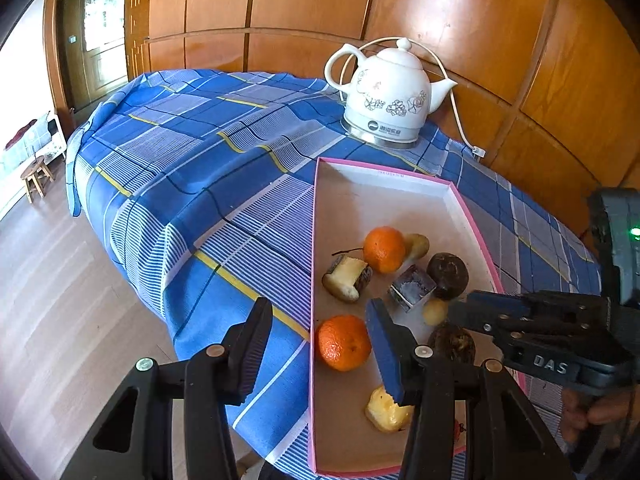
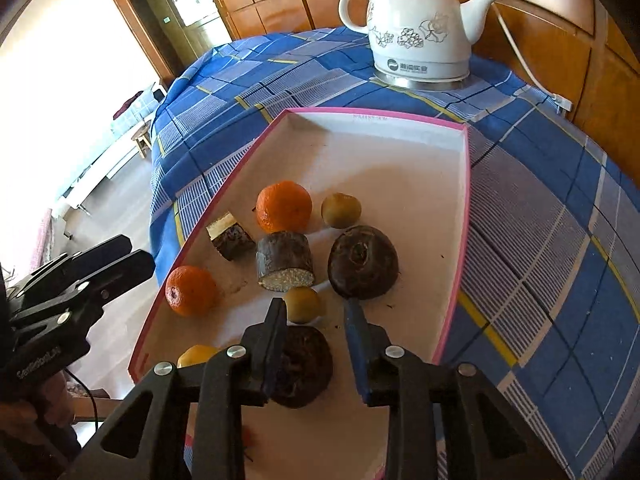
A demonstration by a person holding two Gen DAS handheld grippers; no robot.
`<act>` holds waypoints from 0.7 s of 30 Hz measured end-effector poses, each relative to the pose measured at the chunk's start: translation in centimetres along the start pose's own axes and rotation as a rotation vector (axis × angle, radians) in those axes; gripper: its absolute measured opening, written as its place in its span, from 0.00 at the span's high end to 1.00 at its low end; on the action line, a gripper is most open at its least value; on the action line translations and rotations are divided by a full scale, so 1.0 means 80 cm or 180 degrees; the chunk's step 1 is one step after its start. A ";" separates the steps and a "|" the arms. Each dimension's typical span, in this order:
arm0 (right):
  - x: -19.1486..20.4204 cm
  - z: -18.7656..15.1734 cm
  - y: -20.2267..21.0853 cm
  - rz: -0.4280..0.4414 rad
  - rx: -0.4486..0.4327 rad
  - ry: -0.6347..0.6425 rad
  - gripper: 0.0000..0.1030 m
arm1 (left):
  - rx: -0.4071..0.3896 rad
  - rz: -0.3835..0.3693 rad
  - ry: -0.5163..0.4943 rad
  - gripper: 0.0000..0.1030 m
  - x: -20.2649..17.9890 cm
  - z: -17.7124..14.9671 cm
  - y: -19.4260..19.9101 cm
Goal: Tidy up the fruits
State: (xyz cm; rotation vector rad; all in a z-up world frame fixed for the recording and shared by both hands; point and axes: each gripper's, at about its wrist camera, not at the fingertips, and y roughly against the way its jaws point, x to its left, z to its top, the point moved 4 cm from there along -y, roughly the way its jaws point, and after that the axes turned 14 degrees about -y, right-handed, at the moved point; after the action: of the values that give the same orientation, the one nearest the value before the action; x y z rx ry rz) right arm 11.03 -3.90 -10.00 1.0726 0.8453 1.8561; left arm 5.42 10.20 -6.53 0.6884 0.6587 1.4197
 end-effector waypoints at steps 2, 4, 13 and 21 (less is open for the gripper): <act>0.001 -0.005 0.012 0.0036 -0.0042 0.0003 0.71 | -0.0006 0.0007 0.0010 0.52 0.001 0.001 0.001; 0.002 -0.010 0.024 0.0069 -0.0100 0.0004 0.71 | -0.0011 0.0015 0.0024 0.52 0.002 0.002 0.001; 0.017 -0.044 0.031 0.0050 -0.0004 0.0206 0.71 | -0.0033 0.0033 0.0019 0.52 0.000 0.005 0.004; 0.027 -0.046 0.009 -0.0110 0.0062 0.0252 0.71 | -0.0053 0.0063 -0.0009 0.51 0.002 0.004 0.010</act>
State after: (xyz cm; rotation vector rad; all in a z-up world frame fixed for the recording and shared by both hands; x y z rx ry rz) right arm 6.86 -2.83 -10.13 0.9958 0.9236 1.8751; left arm 5.17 10.39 -5.73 0.6855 0.6388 1.4408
